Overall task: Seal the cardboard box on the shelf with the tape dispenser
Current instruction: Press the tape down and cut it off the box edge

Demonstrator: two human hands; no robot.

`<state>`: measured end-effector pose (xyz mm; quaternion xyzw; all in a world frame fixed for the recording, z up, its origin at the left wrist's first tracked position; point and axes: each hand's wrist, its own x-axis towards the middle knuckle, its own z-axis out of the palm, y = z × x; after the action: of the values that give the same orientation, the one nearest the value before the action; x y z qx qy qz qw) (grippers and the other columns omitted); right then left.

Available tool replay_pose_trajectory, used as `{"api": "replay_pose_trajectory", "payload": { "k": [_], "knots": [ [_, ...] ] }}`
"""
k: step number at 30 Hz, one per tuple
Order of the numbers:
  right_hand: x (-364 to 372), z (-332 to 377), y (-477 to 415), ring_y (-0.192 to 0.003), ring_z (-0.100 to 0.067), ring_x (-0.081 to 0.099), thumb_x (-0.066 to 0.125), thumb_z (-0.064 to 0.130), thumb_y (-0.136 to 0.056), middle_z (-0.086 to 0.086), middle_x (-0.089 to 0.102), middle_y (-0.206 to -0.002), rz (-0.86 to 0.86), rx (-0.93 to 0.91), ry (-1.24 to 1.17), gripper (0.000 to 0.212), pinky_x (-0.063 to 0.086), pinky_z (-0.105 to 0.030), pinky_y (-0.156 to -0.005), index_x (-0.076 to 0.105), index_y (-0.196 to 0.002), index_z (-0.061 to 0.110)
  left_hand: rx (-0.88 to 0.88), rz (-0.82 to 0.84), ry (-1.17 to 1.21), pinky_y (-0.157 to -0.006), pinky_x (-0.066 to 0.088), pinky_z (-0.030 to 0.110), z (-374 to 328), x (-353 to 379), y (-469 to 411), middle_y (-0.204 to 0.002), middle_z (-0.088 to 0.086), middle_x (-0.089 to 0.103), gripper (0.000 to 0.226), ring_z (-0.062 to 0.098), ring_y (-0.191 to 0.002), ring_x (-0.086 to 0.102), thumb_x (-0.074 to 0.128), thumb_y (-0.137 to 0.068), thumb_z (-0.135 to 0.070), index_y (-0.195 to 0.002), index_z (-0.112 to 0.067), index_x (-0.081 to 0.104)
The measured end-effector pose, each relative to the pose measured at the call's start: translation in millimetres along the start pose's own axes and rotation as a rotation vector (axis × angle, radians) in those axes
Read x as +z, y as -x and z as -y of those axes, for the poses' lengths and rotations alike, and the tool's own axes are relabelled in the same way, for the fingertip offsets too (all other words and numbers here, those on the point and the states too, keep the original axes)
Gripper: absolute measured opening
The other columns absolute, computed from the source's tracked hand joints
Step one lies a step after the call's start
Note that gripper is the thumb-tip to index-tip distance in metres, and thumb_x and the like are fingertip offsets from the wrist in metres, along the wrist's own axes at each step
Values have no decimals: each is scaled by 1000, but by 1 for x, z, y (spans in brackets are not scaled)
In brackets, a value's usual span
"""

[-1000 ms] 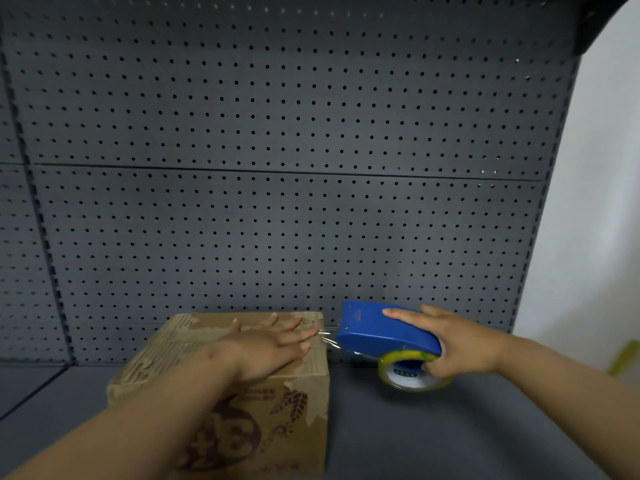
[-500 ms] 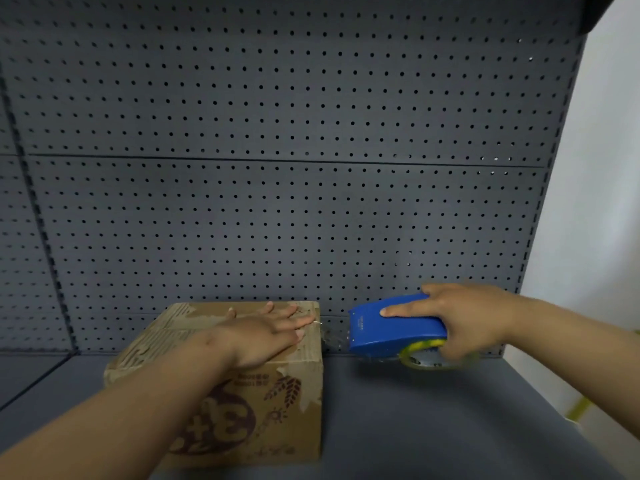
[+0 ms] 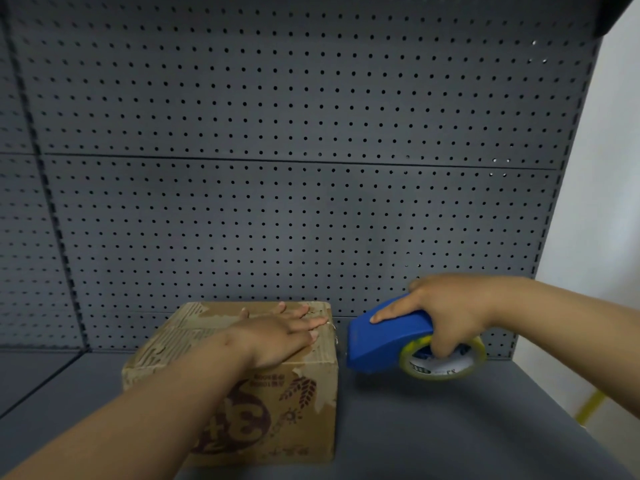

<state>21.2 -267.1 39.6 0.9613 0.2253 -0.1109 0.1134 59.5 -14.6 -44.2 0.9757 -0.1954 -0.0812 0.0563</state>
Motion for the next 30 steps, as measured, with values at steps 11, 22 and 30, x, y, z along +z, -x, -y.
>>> {"api": "replay_pose_trajectory", "payload": {
  "k": [11, 22, 30],
  "knots": [
    [39, -34, -16, -85, -18, 45, 55, 49, -78, 1, 40, -93, -239, 171, 233, 63, 37, -29, -65, 27, -135, 57, 25, -11, -32, -114, -8, 61, 1, 1, 0, -158, -19, -2, 45, 15, -147, -8, 12, -94, -55, -139, -58, 10],
    [30, -25, -27, -80, -15, 42, 61, 39, -75, 10, 31, -81, -634, 241, -177, 78, 32, -23, -55, 15, -135, 60, 374, -67, -232, -120, 10, 36, -37, -5, -11, -143, 0, 48, 45, 12, -142, 24, 28, -96, -36, -128, -19, 55],
    [24, -13, -26, -79, -15, 45, 64, 41, -73, 9, 34, -82, -771, 268, -264, 79, 35, -23, -56, 17, -134, 61, 379, -13, -241, -111, 28, 41, -41, -3, -15, -119, 5, 61, 53, 18, -129, 36, 33, -92, -52, -107, -14, 66]
  ]
}}
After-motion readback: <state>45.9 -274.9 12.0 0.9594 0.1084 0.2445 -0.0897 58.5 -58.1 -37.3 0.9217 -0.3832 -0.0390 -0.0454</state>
